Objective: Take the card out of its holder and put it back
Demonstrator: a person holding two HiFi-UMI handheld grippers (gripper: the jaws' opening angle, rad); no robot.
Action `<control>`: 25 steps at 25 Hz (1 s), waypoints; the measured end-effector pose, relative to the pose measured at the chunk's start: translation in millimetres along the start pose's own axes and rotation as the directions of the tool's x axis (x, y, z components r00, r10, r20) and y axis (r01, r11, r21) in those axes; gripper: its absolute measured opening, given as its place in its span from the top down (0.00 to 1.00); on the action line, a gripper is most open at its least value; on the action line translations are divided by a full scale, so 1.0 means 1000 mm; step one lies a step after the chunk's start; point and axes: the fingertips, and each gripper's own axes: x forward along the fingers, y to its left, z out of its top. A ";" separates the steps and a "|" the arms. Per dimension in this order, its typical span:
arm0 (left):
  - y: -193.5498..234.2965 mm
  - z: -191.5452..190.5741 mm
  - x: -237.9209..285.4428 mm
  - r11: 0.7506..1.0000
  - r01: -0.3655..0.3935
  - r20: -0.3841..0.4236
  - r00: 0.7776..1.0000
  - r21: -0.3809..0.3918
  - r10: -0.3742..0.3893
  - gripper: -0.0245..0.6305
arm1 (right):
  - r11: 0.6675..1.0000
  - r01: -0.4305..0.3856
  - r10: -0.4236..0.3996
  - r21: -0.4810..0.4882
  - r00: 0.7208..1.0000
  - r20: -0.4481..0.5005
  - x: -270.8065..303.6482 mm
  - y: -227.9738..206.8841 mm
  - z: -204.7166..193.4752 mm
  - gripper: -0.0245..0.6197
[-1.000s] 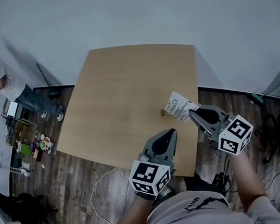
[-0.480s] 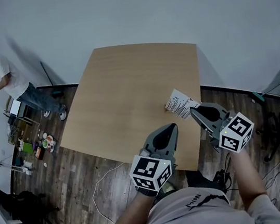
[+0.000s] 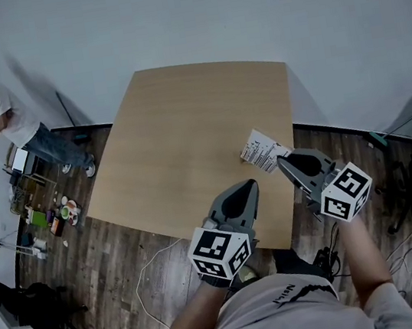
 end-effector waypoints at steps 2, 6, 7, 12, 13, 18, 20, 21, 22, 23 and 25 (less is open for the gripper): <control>0.001 -0.001 0.000 1.000 0.001 0.005 1.000 -0.007 -0.001 0.94 | 1.000 0.002 -0.002 -0.003 1.000 -0.003 0.000 -0.001 -0.001 0.92; 0.006 -0.001 0.003 1.000 -0.003 0.013 1.000 -0.016 0.004 0.94 | 1.000 -0.002 0.002 -0.009 1.000 -0.011 0.001 -0.009 -0.004 0.92; 0.006 -0.002 0.004 1.000 -0.006 0.015 1.000 -0.018 0.006 0.94 | 1.000 -0.007 0.007 -0.011 1.000 -0.011 0.001 -0.012 -0.005 0.92; 0.020 -0.008 0.019 0.999 -0.033 0.013 0.999 -0.029 0.034 0.94 | 0.997 -0.074 0.073 -0.035 0.997 -0.024 0.014 -0.032 -0.013 0.92; 0.023 -0.012 0.024 0.998 -0.043 0.009 0.999 -0.034 0.043 0.94 | 0.995 -0.094 0.093 -0.038 0.995 -0.032 0.018 -0.038 -0.018 0.92; 0.037 -0.036 0.056 0.993 -0.108 -0.011 0.994 -0.055 0.107 0.94 | 0.977 -0.207 0.203 -0.047 0.975 -0.085 0.037 -0.075 -0.053 0.92; 0.048 -0.044 0.070 0.988 -0.142 -0.013 0.990 -0.066 0.142 0.94 | 0.968 -0.246 0.241 -0.043 0.965 -0.101 0.047 -0.090 -0.067 0.92; 0.052 -0.049 0.075 0.985 -0.158 -0.013 0.987 -0.068 0.157 0.94 | 0.964 -0.262 0.257 -0.041 0.960 -0.108 0.051 -0.096 -0.074 0.92; 0.054 -0.054 0.078 0.983 -0.172 -0.014 0.985 -0.068 0.172 0.94 | 0.960 -0.277 0.271 -0.039 0.956 -0.115 0.053 -0.100 -0.081 0.92; 0.055 -0.059 0.080 0.980 -0.186 -0.014 0.983 -0.068 0.185 0.94 | 0.956 -0.290 0.284 -0.035 0.951 -0.120 0.055 -0.104 -0.089 0.92; 0.057 -0.068 0.083 0.975 -0.211 -0.020 0.978 -0.068 0.210 0.94 | 0.948 -0.316 0.311 -0.023 0.942 -0.127 0.057 -0.109 -0.104 0.92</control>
